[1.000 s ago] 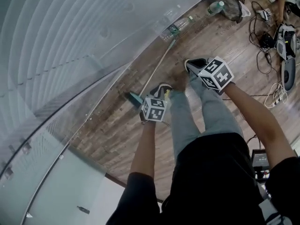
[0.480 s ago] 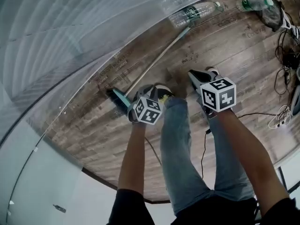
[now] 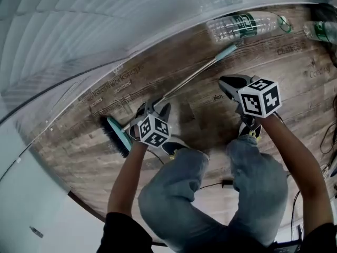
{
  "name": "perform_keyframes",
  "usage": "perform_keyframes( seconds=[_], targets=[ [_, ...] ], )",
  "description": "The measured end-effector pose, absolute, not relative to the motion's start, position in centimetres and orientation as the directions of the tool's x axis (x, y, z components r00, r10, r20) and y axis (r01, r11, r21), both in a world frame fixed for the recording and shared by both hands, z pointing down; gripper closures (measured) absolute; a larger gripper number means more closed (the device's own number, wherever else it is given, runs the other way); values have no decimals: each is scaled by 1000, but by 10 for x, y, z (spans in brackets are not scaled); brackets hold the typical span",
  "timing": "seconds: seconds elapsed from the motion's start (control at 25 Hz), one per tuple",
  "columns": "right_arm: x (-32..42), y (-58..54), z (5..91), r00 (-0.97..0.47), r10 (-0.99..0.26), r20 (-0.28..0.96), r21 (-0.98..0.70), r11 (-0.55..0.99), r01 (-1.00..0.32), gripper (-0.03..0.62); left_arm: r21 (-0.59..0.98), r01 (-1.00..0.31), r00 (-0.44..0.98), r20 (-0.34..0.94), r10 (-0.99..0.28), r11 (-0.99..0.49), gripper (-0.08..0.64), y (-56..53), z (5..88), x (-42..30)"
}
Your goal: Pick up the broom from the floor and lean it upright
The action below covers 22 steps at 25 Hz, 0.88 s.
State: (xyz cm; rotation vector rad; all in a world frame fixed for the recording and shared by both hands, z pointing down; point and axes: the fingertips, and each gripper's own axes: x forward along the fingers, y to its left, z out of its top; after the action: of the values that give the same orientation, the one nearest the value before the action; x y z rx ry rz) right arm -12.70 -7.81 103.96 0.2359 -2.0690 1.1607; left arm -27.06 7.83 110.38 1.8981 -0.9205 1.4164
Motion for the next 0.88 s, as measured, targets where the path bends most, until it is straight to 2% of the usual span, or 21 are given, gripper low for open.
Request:
perform_keyframes(
  seconds=[0.04, 0.08, 0.28, 0.48, 0.64, 0.68, 0.76, 0.88],
  targets=[
    [-124, -77, 1054, -721, 198, 664, -684, 552, -478, 569, 77, -788, 211, 966, -150, -611, 364, 78, 1117, -266],
    [-123, -75, 1066, -734, 214, 645, -705, 536, -464, 569, 97, -770, 221, 968, -120, -631, 345, 78, 1128, -262],
    [-134, -62, 1095, -788, 279, 549, -779, 512, -362, 569, 119, -716, 205, 978, -44, -688, 343, 71, 1152, -259],
    [-142, -55, 1103, -816, 265, 513, -802, 487, -346, 569, 162, -785, 239, 970, -52, -598, 463, 62, 1154, -268],
    [-147, -44, 1093, -843, 257, 472, -820, 479, -313, 567, 139, -810, 241, 965, -108, -569, 468, 62, 1150, -273],
    [-147, -41, 1091, -850, 265, 456, -822, 490, -289, 553, 130, -815, 238, 964, -122, -565, 468, 64, 1148, -273],
    [-143, -39, 1092, -858, 273, 436, -826, 501, -260, 425, 118, -818, 240, 959, -148, -563, 468, 63, 1147, -271],
    [-140, -49, 1089, -879, 233, 416, -826, 500, -259, 410, 114, -810, 262, 948, -181, -575, 468, 63, 1135, -264]
  ],
)
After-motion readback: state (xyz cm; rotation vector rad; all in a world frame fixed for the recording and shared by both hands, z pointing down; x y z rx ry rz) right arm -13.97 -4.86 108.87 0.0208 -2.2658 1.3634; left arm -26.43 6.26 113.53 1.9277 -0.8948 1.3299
